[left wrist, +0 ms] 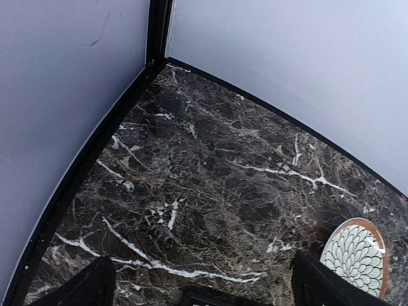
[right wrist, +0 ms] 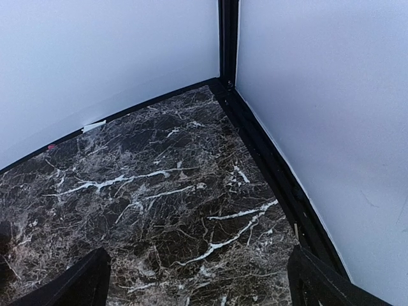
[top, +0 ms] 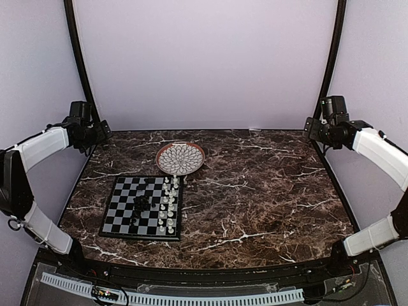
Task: Set up the chess pieces on the board
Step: Place the chessboard at the corner of the board.
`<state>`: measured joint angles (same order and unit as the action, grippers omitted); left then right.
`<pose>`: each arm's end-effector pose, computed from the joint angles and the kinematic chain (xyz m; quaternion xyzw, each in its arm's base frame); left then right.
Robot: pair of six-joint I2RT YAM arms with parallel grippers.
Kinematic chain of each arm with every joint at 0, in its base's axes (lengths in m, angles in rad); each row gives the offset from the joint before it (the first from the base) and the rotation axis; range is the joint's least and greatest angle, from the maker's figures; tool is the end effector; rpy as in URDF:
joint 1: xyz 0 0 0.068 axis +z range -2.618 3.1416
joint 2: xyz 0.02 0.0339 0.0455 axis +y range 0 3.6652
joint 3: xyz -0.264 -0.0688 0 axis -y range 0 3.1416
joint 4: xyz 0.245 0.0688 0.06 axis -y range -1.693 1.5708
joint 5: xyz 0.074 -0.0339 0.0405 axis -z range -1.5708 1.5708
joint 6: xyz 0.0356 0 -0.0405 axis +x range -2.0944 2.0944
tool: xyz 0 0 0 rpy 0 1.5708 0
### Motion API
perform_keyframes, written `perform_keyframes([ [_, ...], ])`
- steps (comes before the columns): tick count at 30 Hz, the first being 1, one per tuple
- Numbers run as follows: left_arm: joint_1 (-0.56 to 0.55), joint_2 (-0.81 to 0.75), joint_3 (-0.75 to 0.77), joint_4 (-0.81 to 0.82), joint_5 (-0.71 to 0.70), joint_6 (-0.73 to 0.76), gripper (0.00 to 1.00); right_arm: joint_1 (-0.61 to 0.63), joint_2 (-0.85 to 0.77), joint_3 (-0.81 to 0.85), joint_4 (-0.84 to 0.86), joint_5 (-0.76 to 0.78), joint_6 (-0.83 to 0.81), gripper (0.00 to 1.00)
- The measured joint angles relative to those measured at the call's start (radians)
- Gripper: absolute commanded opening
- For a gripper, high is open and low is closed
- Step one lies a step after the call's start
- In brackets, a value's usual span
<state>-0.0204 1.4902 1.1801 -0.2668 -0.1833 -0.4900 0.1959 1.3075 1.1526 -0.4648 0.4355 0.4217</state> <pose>0.3418 -0.0005 0.2996 -0.2461 0.8412 -0.0420 0.4797 0.2865 0.0415 0.3282 0.1961 0.8514 -0.0471 0.4842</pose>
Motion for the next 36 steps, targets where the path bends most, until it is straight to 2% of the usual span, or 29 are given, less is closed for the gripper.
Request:
perform_keyframes([
  [2,-0.006,-0.003,-0.01,-0.012,-0.038,0.022,0.99,0.0,-0.003,-0.013,0.018,-0.014,0.007,0.98],
  [6,0.001,-0.067,-0.116,-0.021,-0.105,0.046,0.83,-0.002,-0.006,-0.076,0.06,-0.119,0.009,0.98],
  [10,0.013,-0.132,-0.184,-0.046,-0.064,0.079,0.75,0.007,-0.006,-0.154,0.129,-0.296,-0.006,0.98],
  [12,0.013,-0.159,-0.207,-0.067,-0.036,0.06,0.7,0.027,-0.006,-0.186,0.155,-0.375,-0.023,0.92],
  [14,0.013,-0.188,-0.234,-0.106,-0.014,0.03,0.64,0.061,-0.002,-0.195,0.163,-0.441,-0.045,0.88],
  [16,0.013,-0.207,-0.264,-0.146,0.01,0.007,0.53,0.09,0.006,-0.195,0.179,-0.482,-0.068,0.84],
  [19,0.013,-0.199,-0.304,-0.206,0.047,-0.016,0.45,0.126,0.046,-0.194,0.188,-0.555,-0.09,0.77],
  [22,0.013,-0.158,-0.321,-0.266,0.09,-0.036,0.31,0.151,0.109,-0.193,0.181,-0.608,-0.108,0.76],
  [24,0.013,-0.135,-0.335,-0.285,0.115,-0.043,0.26,0.175,0.148,-0.192,0.171,-0.627,-0.115,0.75],
  [30,0.013,-0.129,-0.369,-0.308,0.168,-0.043,0.17,0.241,0.177,-0.182,0.166,-0.678,-0.131,0.73],
  [36,0.013,-0.082,-0.407,-0.307,0.225,-0.032,0.15,0.255,0.197,-0.175,0.17,-0.708,-0.14,0.72],
])
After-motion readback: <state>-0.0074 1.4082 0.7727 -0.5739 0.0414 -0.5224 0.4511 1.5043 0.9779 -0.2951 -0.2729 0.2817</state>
